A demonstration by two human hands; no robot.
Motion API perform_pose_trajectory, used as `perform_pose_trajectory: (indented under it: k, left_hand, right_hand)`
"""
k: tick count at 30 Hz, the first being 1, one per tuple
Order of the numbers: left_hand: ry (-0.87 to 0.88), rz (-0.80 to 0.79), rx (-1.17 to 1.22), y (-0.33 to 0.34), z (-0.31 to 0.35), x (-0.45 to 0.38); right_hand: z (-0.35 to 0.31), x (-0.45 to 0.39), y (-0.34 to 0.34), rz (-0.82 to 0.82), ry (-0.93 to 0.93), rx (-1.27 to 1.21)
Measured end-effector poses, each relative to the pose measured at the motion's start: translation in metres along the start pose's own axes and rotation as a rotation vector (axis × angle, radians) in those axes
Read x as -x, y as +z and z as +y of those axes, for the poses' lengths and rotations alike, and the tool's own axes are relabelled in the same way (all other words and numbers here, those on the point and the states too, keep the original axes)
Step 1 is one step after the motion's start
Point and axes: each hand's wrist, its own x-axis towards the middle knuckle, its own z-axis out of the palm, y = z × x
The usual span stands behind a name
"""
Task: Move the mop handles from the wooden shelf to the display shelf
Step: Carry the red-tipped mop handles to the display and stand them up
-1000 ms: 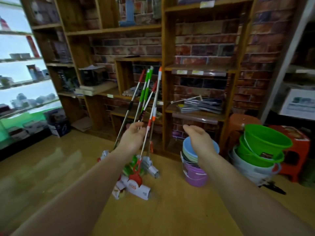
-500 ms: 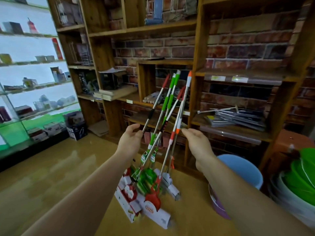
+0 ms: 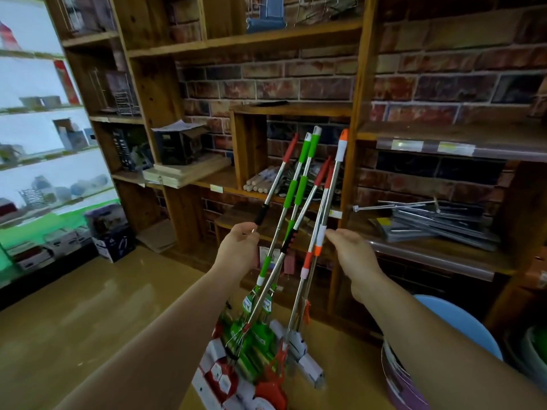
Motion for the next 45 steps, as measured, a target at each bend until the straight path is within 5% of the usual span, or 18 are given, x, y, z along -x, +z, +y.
perform_pose_trajectory:
  k: [12, 31, 45]
  left_hand:
    - [-0.014, -0.130, -0.092, 0.031, -0.009, -0.153]
    - [0.055, -0.482, -0.167, 0.087, -0.012, -0.374]
    - [0.046, -0.398, -0.149, 0.225, 0.002, -0.487]
  right_hand:
    - [0.010, -0.165, 0.059, 0.022, 0.118, 0.042]
    - [-0.028, -0.339, 0.114, 0.275, 0.125, -0.036]
    - [-0.035, -0.503, 0.084, 0.156, 0.054, 0.071]
